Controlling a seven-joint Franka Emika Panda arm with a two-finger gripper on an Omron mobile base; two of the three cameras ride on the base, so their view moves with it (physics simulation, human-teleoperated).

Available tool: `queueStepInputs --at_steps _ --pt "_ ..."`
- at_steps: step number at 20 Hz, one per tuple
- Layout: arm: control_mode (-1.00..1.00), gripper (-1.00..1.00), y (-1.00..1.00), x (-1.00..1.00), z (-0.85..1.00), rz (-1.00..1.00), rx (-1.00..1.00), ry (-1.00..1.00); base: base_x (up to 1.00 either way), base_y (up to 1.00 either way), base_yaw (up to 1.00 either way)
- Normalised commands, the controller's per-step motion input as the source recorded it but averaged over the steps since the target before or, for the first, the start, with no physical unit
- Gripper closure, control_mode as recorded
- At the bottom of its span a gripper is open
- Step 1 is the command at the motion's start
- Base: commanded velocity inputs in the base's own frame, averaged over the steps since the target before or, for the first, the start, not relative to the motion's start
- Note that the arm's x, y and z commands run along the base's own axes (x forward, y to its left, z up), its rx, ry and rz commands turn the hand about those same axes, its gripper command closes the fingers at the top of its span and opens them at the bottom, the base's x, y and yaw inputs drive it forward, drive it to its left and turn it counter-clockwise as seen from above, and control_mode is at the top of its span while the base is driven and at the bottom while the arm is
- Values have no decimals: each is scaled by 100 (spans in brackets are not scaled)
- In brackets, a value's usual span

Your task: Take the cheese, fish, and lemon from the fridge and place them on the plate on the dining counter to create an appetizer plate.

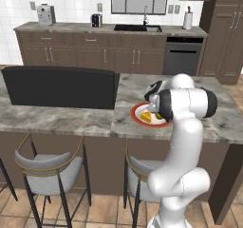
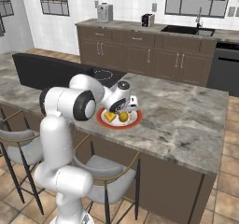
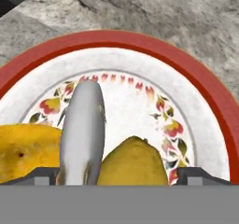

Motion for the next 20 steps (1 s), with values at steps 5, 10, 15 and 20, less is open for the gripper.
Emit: queueStepInputs --at_steps 5,10,15,20 --pt "-100 -100 -10 -19 69 -1 0 0 0 0 0" --pt "-100 -100 0 -15 100 0 0 0 0 0 0" --pt "-100 -100 1 -35 90 1 -1 0 0 0 0" --pt "-100 -100 -3 -90 46 0 0 -6 0 0 0"
